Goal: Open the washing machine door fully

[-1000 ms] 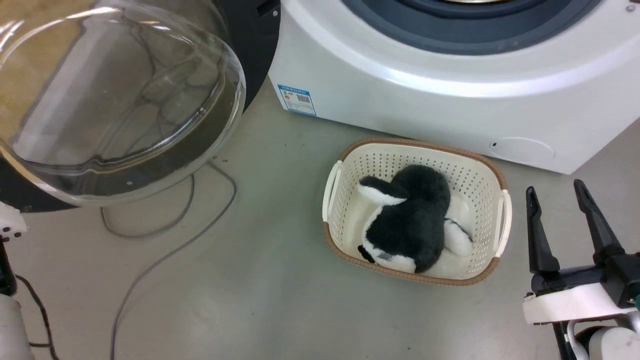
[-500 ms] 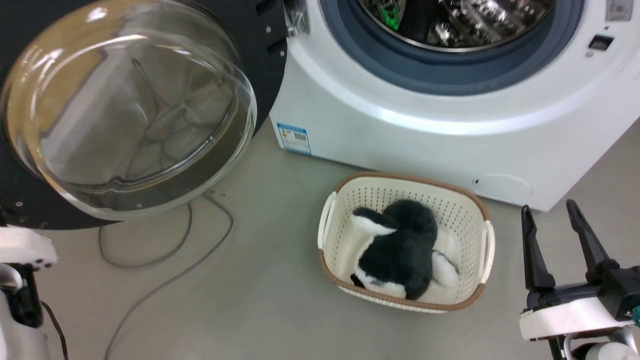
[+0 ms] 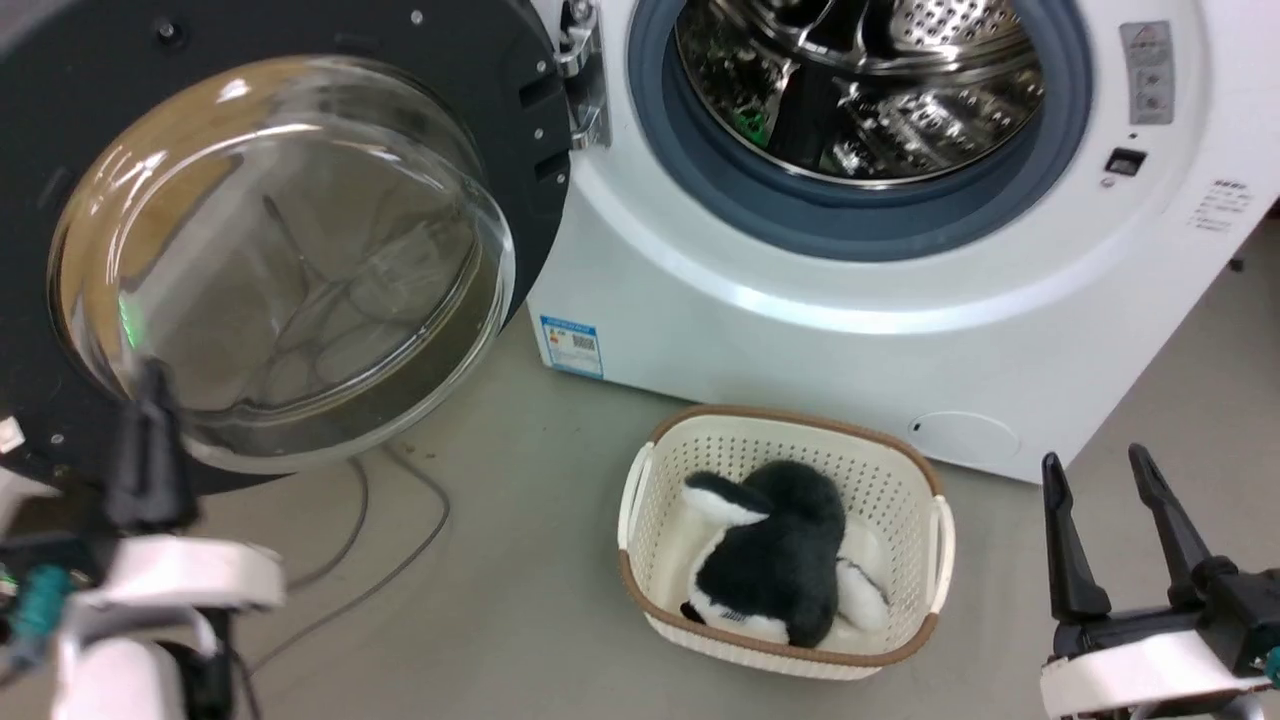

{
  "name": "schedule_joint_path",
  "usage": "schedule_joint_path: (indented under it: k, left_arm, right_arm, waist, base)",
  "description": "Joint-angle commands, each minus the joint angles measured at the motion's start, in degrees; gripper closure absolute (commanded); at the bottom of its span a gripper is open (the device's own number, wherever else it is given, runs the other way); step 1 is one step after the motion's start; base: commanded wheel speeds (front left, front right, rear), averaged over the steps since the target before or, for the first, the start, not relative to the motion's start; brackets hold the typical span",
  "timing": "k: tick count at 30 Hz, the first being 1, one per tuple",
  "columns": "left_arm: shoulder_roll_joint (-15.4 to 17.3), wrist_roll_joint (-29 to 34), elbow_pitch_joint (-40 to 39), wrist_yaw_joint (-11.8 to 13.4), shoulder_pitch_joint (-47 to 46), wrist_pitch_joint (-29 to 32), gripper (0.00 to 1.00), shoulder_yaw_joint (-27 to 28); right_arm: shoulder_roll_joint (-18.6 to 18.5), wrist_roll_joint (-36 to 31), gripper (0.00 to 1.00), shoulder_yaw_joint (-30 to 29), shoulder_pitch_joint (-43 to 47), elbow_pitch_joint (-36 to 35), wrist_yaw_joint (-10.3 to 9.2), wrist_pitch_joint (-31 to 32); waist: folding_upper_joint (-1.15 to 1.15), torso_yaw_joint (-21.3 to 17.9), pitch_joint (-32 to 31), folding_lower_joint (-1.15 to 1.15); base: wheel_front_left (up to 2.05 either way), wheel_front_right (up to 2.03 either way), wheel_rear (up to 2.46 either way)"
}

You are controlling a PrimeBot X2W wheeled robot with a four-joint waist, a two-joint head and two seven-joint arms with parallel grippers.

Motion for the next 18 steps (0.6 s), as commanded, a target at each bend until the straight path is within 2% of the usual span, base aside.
schedule_joint_path:
  k: [1,5,6,7,8,18]
  left_arm:
    - [-0.86,0.05,-1.09,-0.16,1.78,-0.06,1.00,-0.95]
    - [-2.20,0.26,-3.14,-0.44,4.80,-0.06,1.00,-4.02]
    - [-2.45,0.22,-3.22,-0.50,5.43,-0.06,0.80,-4.84]
    - [-2.63,0.28,-3.41,-0.53,5.94,-0.06,0.33,-5.47]
    - [-2.76,0.34,-3.76,-0.55,6.31,-0.06,0.00,-5.98]
    - [-3.79,-0.14,-5.16,-0.30,10.44,-0.06,0.00,-10.26]
  right_arm:
    - [0.15,0.45,0.00,-0.05,0.77,0.19,0.29,-0.25]
    - [0.15,0.96,0.00,-0.13,1.55,0.38,0.29,-0.25]
    - [0.15,1.06,0.00,-0.08,1.77,0.44,0.29,-0.25]
    - [0.15,1.14,0.00,0.03,1.94,0.52,0.29,-0.25]
    - [0.15,1.21,0.00,0.14,2.11,0.58,0.29,-0.25]
    - [0.15,1.53,0.00,0.42,2.94,0.53,0.29,-0.25]
  waist:
    - [0.00,-0.56,-0.85,0.01]
    - [0.00,-1.33,-2.30,0.01]
    - [0.00,-1.52,-2.59,0.01]
    - [0.00,-1.80,-2.91,0.01]
    - [0.00,-2.10,-3.17,0.01]
    - [0.00,-6.45,-4.70,0.01]
  base:
    - [0.00,0.00,0.00]
    - [0.00,0.00,0.00]
    - [0.00,0.00,0.00]
    - [0.00,0.00,0.00]
    - [0.00,0.00,0.00]
    - [0.00,0.00,0.00]
